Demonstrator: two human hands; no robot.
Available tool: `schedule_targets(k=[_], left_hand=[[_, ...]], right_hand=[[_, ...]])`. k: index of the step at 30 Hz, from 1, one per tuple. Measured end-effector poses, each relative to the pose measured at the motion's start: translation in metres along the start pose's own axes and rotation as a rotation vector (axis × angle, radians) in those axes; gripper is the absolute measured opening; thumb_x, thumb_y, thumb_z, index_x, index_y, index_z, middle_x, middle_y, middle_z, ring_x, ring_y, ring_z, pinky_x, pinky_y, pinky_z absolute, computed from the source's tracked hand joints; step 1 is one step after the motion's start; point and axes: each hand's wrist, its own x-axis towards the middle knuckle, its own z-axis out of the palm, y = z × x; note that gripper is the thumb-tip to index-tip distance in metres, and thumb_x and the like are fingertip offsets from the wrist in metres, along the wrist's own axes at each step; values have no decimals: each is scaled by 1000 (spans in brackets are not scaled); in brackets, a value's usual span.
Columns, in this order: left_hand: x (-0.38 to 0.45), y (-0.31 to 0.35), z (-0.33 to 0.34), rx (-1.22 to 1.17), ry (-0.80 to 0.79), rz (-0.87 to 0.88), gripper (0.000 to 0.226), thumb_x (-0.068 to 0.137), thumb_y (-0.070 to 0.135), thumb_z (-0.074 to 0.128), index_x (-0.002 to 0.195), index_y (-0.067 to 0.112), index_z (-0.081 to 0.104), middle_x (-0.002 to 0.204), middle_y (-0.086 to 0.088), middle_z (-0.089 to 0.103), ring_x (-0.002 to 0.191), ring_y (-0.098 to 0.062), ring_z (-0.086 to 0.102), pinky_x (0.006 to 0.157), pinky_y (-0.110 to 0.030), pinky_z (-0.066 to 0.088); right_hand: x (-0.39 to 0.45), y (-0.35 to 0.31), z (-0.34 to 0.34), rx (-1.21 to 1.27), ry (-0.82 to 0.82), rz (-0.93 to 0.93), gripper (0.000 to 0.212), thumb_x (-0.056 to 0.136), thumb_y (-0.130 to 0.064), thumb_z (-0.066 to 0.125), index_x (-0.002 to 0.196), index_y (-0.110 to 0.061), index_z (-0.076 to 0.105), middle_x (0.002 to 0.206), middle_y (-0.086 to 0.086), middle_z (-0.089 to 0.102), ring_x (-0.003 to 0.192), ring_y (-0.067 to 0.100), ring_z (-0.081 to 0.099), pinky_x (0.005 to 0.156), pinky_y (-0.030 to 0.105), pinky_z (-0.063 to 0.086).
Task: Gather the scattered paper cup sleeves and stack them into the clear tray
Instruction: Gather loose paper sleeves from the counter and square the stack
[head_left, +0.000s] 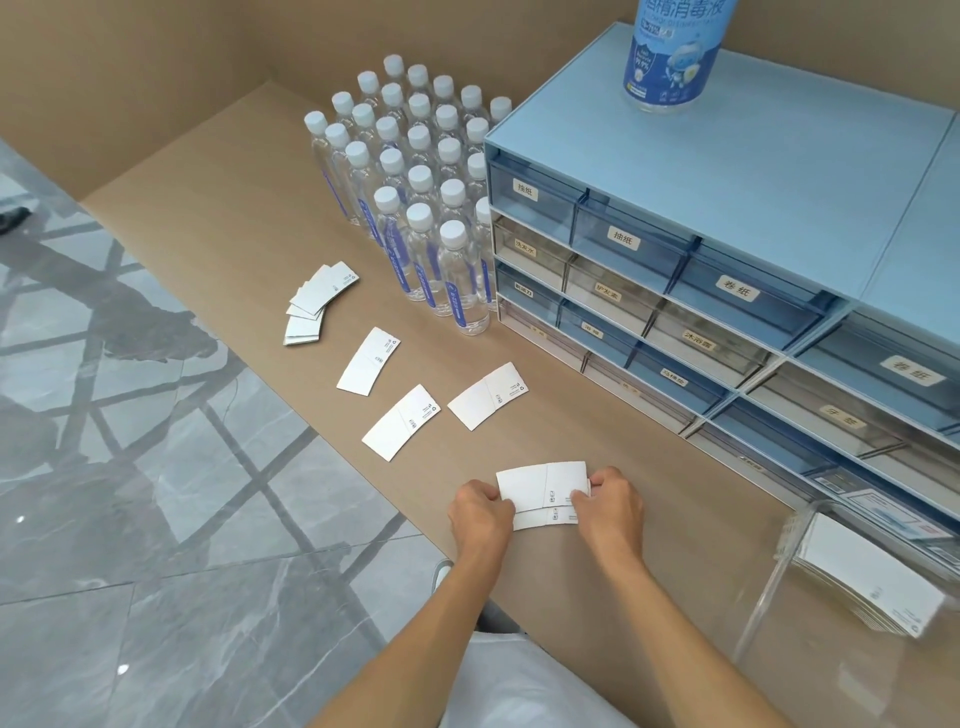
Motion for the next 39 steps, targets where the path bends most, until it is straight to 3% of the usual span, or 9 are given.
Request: schedule_targets(k=[3,7,11,16,25,29,34,36,39], left_hand=[[-2,-2,-1,-34,-11,-35,8,81,8,67,88,8,70,93,-9,71,75,-23,60,70,-33,54],[-9,-3,-5,-98,-3,-27,4,82,10,64,85,13,64,94,-6,72,78,-21,61,69,-31,51],[-13,-4,-11,-139,16,-21,9,84,10,63,94,10,63,95,-8,72,83,-24,66,70,-32,52],[-2,-2,-23,-189,40,-14,10,84,11,68,93,9,65,88,-8,73,76,-21,66,67,-28,52],[36,23,-43,-241,43,12,7,85,13,69,90,9,65,84,-4,68,73,-17,61,61,-25,46],[52,36,-48,-273,45,-18,14,86,11,67,76,14,57,86,-5,66,69,-17,57,58,-23,43],[67,50,-51,-278,34,-82,12,85,9,66,81,10,56,99,-13,67,69,-20,55,52,-22,38],[74,54,-51,-287,31,-102,13,84,6,67,78,9,56,91,-10,65,61,-17,53,49,-20,36],[83,59,-49,-305,33,-140,26,84,4,68,66,13,51,76,-4,58,51,-11,46,46,-18,32]], right_hand=[[2,1,-5,121,-30,30,14,83,-8,70,95,-6,65,95,11,72,90,32,67,73,30,48],[-3,-1,-7,164,-63,17,14,80,-8,71,88,-10,59,76,-3,59,85,30,66,71,33,48],[-7,-7,-4,179,-75,-8,12,83,-9,66,90,-9,57,79,-3,59,82,28,64,68,32,47],[-1,-24,3,185,-83,-44,11,85,-12,66,93,-10,58,82,-4,61,78,21,62,58,27,41],[21,-75,15,156,-61,-113,11,85,-16,67,85,-15,55,79,-4,62,71,17,62,55,26,42],[33,-99,22,141,-44,-152,15,84,-15,66,78,-17,53,77,-2,62,70,19,61,53,26,42],[53,-120,30,45,-43,-176,10,82,-13,67,80,-8,58,81,4,65,75,26,63,59,31,46],[61,-125,31,28,-48,-179,11,82,-12,68,77,-9,58,83,6,66,76,28,64,65,33,49],[71,-130,33,14,-59,-181,17,82,-12,69,72,-15,56,83,4,67,74,25,62,56,27,43]])
